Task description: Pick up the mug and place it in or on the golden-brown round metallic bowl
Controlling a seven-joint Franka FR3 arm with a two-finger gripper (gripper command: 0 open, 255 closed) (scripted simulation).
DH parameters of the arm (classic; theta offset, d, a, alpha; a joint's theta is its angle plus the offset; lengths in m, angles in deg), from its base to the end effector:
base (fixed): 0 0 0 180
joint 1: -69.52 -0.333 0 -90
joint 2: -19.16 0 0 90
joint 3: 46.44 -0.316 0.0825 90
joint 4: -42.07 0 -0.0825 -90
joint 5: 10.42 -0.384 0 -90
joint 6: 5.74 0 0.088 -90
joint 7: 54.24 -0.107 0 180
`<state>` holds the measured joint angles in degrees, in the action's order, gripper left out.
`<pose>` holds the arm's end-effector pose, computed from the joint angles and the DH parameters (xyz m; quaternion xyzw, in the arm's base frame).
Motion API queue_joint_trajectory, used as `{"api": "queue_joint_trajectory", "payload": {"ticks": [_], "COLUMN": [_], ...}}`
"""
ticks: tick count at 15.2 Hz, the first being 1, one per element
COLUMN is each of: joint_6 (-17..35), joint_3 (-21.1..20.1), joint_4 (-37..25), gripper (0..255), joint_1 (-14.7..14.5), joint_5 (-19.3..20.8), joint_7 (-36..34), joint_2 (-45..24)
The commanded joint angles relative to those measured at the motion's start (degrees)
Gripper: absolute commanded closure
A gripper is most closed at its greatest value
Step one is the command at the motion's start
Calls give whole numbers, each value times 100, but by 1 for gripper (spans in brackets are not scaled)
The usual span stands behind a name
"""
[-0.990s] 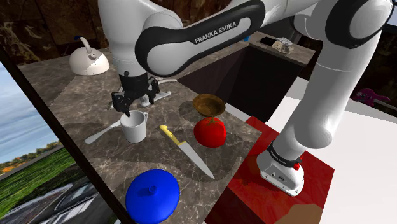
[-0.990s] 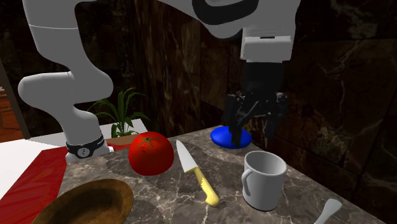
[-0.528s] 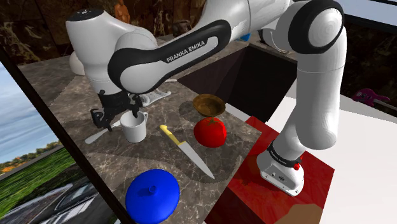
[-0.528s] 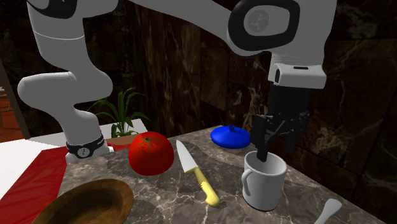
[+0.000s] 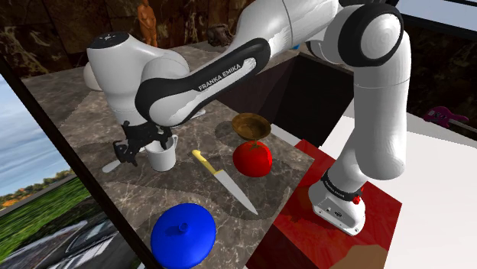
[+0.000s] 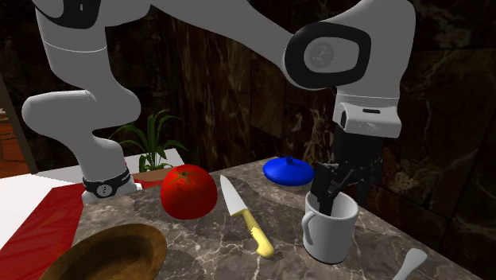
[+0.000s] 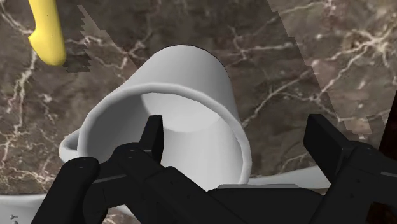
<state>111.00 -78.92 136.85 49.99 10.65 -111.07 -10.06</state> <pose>0.4598 0.4835 0.3481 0.9993 0.0181 0.0134 0.0310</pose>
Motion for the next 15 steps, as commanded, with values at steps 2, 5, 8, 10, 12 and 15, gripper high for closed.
{"api": "queue_joint_trajectory", "payload": {"ticks": [2, 5, 8, 10, 12, 15], "joint_6": [10, 9, 9, 9, 9, 10], "joint_3": [5, 4, 4, 4, 4, 5], "joint_4": [-2, -2, -2, -2, -2, -2], "gripper": [0, 0, 255, 255, 255, 255], "joint_1": [-1, -1, -1, -1, -1, -1], "joint_5": [7, 6, 6, 6, 6, 7], "joint_7": [0, 0, 0, 0, 0, 0], "joint_2": [-12, -11, -11, -11, -11, -12]}}
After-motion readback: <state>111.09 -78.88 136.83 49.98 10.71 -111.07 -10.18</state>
